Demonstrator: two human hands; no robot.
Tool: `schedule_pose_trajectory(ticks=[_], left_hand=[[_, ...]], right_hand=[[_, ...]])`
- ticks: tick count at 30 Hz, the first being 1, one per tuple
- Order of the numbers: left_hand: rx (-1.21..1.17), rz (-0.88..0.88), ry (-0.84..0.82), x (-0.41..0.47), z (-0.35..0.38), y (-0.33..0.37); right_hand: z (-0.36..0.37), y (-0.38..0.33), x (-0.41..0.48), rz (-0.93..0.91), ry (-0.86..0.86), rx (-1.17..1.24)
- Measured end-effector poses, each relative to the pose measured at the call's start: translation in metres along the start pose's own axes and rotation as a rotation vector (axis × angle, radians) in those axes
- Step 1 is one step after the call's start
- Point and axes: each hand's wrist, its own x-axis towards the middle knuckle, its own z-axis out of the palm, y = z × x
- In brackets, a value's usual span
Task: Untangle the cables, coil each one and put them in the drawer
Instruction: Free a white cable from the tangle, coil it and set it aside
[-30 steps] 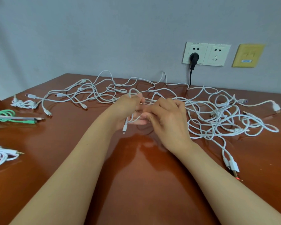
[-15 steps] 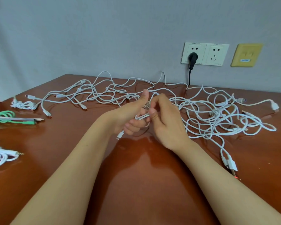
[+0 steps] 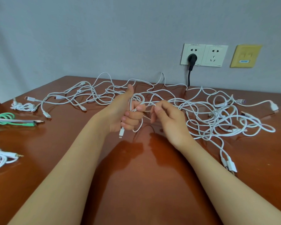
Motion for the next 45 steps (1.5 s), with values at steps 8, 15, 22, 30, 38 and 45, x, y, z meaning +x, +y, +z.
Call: schedule_pose_trajectory(ticks=[8, 15, 22, 30, 38, 45], left_hand=[[0.339, -0.068, -0.032, -0.002, 0.013, -0.004], [0.432, 0.075, 0.017, 0.000, 0.019, -0.011], [0.245, 0.240, 0.283, 0.011, 0.017, -0.010], [0.096, 0.307, 0.367, 0.021, 0.025, -0.014], [0.294, 0.374, 0.457, 0.025, 0.036, -0.019], [0.625, 0.494, 0.608, 0.028, 0.029, -0.023]], right_hand=[[0.006, -0.003, -0.001, -0.082, 0.141, -0.072], [0.005, -0.004, 0.000, 0.004, 0.121, 0.007], [0.006, -0.004, -0.001, 0.045, 0.052, -0.058], [0.008, -0.004, 0.001, 0.010, 0.145, -0.065], [0.011, -0.010, -0.004, -0.036, 0.110, -0.152], [0.011, -0.009, -0.003, -0.065, 0.061, -0.153]])
